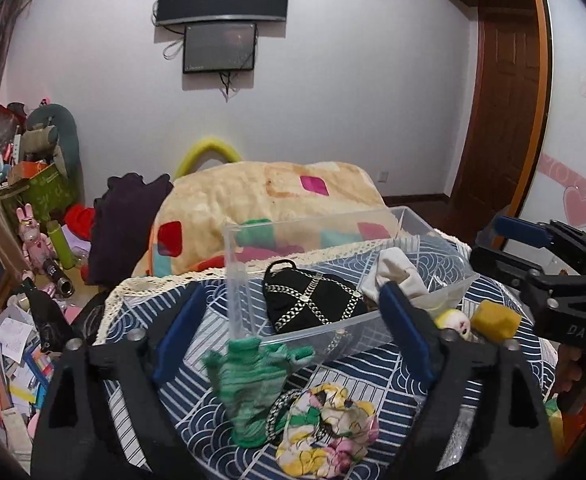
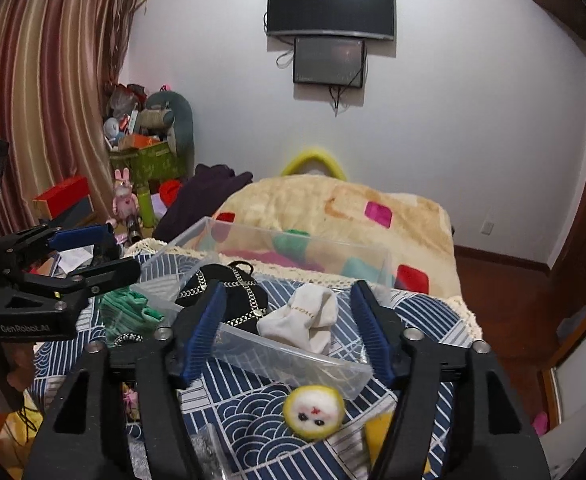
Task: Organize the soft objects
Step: 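Grasp the green knit glove with the left gripper while the right grasps the yellow felt ball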
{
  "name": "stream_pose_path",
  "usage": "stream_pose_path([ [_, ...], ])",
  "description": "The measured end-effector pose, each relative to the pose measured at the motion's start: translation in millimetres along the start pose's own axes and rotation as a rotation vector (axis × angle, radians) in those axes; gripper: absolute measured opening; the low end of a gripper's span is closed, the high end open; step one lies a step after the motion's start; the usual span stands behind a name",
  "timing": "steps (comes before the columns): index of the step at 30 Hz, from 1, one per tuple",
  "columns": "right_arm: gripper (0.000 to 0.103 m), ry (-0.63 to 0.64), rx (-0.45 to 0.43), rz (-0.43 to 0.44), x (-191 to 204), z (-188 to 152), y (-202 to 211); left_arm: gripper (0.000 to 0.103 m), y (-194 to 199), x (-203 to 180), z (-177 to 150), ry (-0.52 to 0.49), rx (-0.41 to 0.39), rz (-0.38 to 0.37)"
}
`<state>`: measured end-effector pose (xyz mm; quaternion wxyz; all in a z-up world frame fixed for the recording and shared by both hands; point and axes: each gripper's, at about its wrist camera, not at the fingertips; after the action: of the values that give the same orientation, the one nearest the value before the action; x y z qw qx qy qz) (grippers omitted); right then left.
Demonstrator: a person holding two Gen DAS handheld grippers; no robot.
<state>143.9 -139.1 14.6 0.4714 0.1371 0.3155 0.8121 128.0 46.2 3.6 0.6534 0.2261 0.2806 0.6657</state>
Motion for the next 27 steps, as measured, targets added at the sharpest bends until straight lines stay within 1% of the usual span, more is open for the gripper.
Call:
stream_pose_path([
  [1, 0.074, -0.001, -0.010, -0.006, 0.0, -1.7, 3.2, 0.098, 5.3, 2.5, -2.2, 0.008, -0.013, 0.005],
  [2, 0.075, -0.001, -0.020, -0.012, 0.0, -3.3, 6.4, 0.098, 8.4, 4.4, -4.2, 0.013, -0.021, 0.009],
  [6, 0.076, -0.008, -0.028, -0.018, -2.0, -10.7, 11.5, 0.099, 16.6, 15.4, -16.2, 0.028, -0.029, 0.031],
  [11, 0.077, -0.026, 0.003, -0.018, -7.9, -27.1, 6.9, 0.099, 2.9, 26.5, -38.5, 0.046, 0.034, 0.052],
  [14, 0.077, -0.027, 0.041, -0.021, -8.9, -37.6, -0.7, 0.099, -9.9, 32.1, -49.8, 0.053, 0.069, 0.082],
  [16, 0.077, -0.021, 0.074, -0.026, -8.8, -46.5, -7.9, 0.098, -15.4, 36.7, -55.1, 0.062, 0.086, 0.088],
  [17, 0.077, -0.018, 0.083, -0.029, -8.9, -48.9, -10.4, 0.097, -18.6, 40.0, -57.2, 0.073, 0.096, 0.084],
  [19, 0.077, -0.020, 0.112, -0.031, -11.4, -55.7, -18.4, 0.086, -24.5, 45.8, -60.3, 0.093, 0.114, 0.056],
  [21, 0.077, -0.033, 0.141, -0.023, -15.2, -61.3, -26.1, 0.079, -31.3, 49.0, -60.7, 0.099, 0.137, 0.038],
  [24, 0.077, -0.051, 0.173, -0.015, -21.4, -63.9, -35.5, 0.072, -41.1, 50.7, -60.8, 0.103, 0.160, 0.030],
  [27, 0.077, -0.056, 0.192, -0.008, -24.1, -65.1, -41.0, 0.063, -50.5, 52.1, -61.9, 0.110, 0.186, -0.003],
])
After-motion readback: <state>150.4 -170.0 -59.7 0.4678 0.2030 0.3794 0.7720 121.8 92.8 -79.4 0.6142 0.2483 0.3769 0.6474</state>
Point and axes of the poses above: each gripper's, at about its wrist camera, not at the fingertips, and y roughly against the way its jaws point, x to its left, z to its top, and after that the axes turned 11 degrees about x, right-handed
